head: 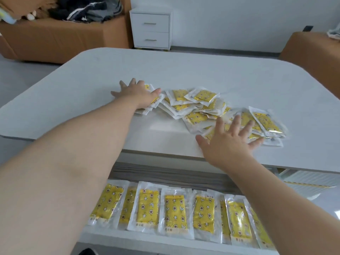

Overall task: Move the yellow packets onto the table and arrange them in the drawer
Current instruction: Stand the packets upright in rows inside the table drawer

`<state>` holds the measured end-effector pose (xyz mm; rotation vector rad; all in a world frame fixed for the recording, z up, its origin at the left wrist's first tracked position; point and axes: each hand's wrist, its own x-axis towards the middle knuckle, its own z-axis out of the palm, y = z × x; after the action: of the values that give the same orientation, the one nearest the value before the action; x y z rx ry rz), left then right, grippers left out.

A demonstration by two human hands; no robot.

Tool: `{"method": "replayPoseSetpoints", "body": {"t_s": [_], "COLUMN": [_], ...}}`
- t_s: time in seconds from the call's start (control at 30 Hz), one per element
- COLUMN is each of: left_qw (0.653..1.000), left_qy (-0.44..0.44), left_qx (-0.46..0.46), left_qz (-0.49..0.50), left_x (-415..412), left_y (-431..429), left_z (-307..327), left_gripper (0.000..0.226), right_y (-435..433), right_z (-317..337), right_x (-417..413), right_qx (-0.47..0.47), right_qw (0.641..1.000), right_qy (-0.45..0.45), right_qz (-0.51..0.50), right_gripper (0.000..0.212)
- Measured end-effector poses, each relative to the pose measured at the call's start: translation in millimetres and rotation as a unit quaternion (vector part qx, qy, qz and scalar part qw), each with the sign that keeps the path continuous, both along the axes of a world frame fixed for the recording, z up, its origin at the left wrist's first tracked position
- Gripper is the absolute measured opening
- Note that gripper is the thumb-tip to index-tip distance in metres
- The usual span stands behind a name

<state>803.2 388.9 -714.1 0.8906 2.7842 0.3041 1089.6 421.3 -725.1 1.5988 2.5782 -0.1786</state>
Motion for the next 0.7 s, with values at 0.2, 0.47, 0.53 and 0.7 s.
{"method": "replayPoseSetpoints", "body": {"t_s": [0.2, 0.47, 0.53, 0.7], "left_qw": [0.999, 0.988, 0.988, 0.990], "left_qy": [0.021, 0.042, 0.045, 0.049], "left_qx": [0.013, 0.024, 0.019, 0.017], "left_qz": [-0.047, -0.147, -0.149, -0.128], "left_x": [11.6, 90.4, 114.4, 176.0], "left_y": [-7.0, -42.3, -44.6, -40.6], "left_z": [-25.2, -29.5, -30.7, -35.9], "left_gripper": [0.091, 0.090, 0.092, 0.091], "right_y": [31.1, 33.7, 31.4, 26.9], "right_z": [-14.4, -12.7, -12.7, -10.0], "right_x": [16.7, 24.9, 26.8, 33.5], "right_qx": [-0.045, -0.039, -0.038, -0.051], "right_qw": [0.999, 0.999, 0.998, 0.995], "right_qy": [-0.008, 0.000, -0.002, 0.026], "right_qz": [-0.029, 0.031, 0.046, 0.087], "right_gripper": [0.100, 0.099, 0.097, 0.086]}}
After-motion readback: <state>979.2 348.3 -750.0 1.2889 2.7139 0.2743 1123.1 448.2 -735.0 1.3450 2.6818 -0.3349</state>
